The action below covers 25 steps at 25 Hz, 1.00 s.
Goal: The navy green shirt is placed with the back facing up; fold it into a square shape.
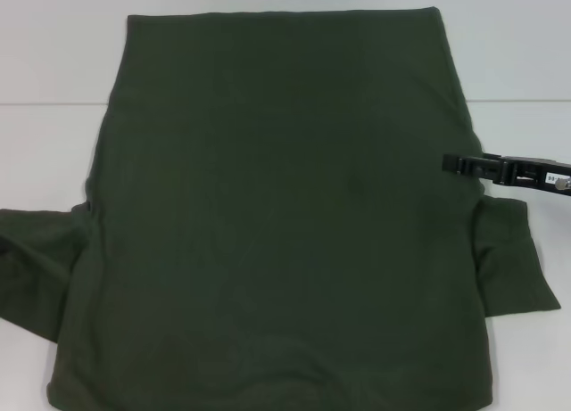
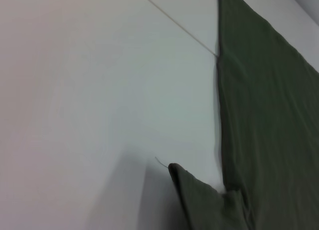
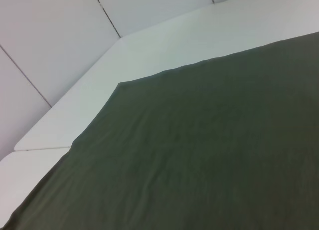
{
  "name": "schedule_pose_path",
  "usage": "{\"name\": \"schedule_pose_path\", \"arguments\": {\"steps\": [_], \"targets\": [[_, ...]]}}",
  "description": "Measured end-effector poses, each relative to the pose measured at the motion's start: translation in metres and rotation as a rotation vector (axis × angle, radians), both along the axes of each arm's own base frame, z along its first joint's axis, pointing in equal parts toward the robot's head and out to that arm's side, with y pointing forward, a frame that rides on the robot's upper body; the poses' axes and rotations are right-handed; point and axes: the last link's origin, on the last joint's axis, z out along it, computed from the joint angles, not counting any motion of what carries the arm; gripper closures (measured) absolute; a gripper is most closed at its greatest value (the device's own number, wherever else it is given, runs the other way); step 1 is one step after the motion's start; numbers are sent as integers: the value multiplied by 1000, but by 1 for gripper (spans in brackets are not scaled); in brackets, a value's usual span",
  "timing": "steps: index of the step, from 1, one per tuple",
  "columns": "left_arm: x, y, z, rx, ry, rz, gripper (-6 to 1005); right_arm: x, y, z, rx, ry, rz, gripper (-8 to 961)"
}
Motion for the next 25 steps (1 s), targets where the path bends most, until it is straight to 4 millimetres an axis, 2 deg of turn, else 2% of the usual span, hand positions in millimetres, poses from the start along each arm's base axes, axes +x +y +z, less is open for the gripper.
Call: {"name": "schedule_pose_path", "arguments": {"steps": [9, 18, 25], "targets": [[-2, 4, 7, -64, 64, 46, 992, -1, 1, 0, 0, 0, 3, 21], [8, 14, 13, -90, 113, 43, 993, 0, 0, 0, 1, -1, 0, 22], [3, 11, 18, -76, 122, 80, 993, 0, 0, 0, 1, -1, 0, 23]]}}
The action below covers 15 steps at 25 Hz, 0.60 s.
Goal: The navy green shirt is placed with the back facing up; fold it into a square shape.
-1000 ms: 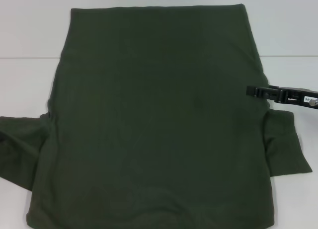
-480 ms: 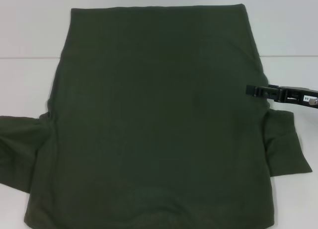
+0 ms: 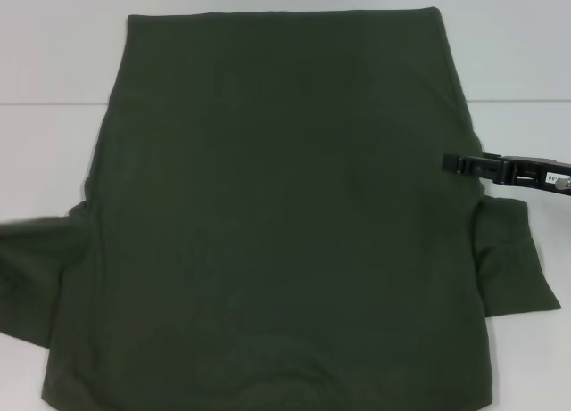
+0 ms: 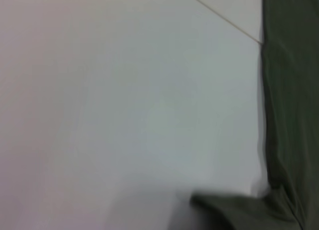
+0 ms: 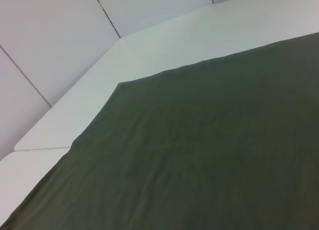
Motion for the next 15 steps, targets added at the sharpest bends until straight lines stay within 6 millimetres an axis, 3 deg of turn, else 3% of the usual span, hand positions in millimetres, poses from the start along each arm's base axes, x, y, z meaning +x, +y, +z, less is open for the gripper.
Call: {"name": "schedule_pose_path", "arguments": {"steps": [6, 15], "targets": [[18, 1, -4, -55, -58, -47, 993, 0, 0, 0, -1, 0, 1, 23], [87, 29, -17, -185, -197, -138, 992, -1, 0, -1, -2, -3, 3, 24]]}}
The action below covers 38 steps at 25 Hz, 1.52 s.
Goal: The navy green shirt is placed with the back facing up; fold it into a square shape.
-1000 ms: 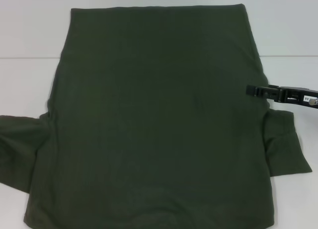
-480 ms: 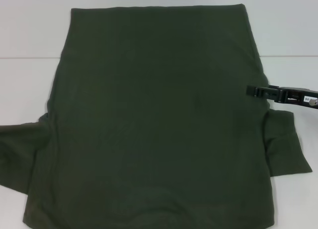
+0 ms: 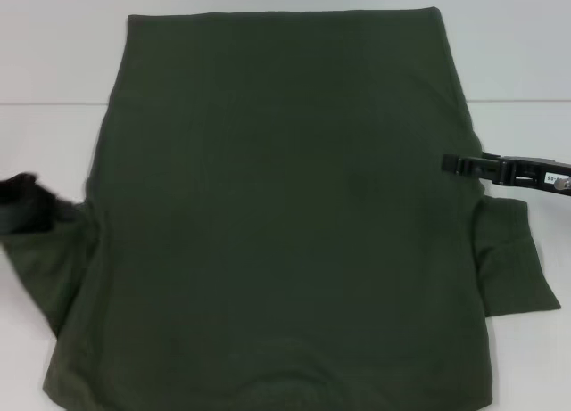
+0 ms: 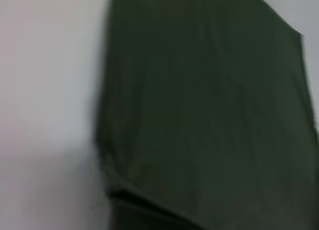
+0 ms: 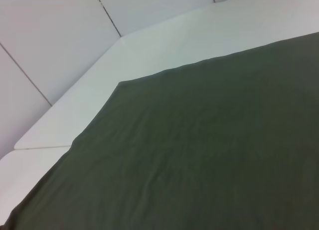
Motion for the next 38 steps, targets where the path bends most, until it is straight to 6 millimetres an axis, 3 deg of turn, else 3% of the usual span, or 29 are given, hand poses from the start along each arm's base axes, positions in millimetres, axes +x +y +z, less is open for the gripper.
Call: {"name": "schedule_pose_path", "arguments": {"steps": [6, 13, 17, 20, 23, 29, 32, 38], "targets": [[30, 18, -29, -68, -7, -69, 948, -1, 1, -1, 0, -2, 4, 25], [46, 29, -62, -145, -20, -99, 887, -2, 2, -1, 2, -4, 4, 25], [53, 29, -62, -168, -20, -147, 852, 0, 1, -1, 4, -1, -2, 26], [58, 22, -49, -171, -63, -223, 825, 2, 0, 1, 7, 0, -10, 26], [50, 16, -37, -131, -87, -234, 799, 4, -1, 1, 7, 3, -16, 26], [13, -4, -38, -77, -70, -189, 542, 5, -2, 3, 0, 20, -34, 27], [3, -11, -46, -58, -65, -165, 317, 5, -2, 3, -1, 23, -36, 27], [-6, -18, -58, -63, -55, -134, 150, 4, -2, 3, -4, 27, -33, 28]]}}
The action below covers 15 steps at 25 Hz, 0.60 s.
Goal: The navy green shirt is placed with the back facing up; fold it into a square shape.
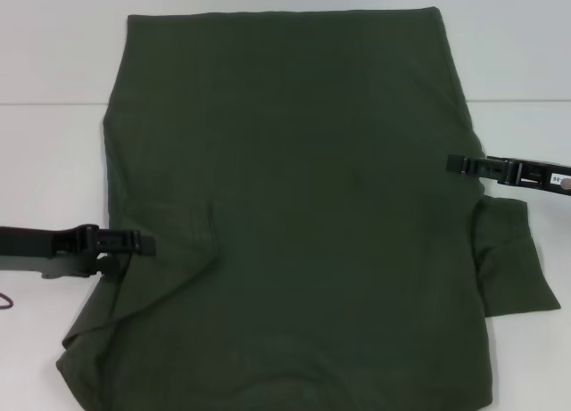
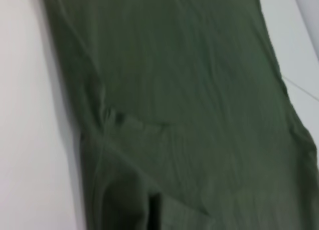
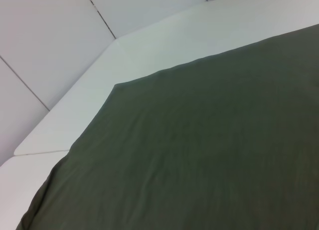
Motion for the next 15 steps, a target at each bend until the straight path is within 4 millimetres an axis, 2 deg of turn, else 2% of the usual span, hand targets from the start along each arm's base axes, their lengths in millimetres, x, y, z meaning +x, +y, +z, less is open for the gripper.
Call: {"name": "schedule_pose_path", "arguments": {"steps": [15], "targets": [[-6, -4, -13, -8, 39, 19, 156, 1, 1, 1, 5, -3, -3, 29]]}}
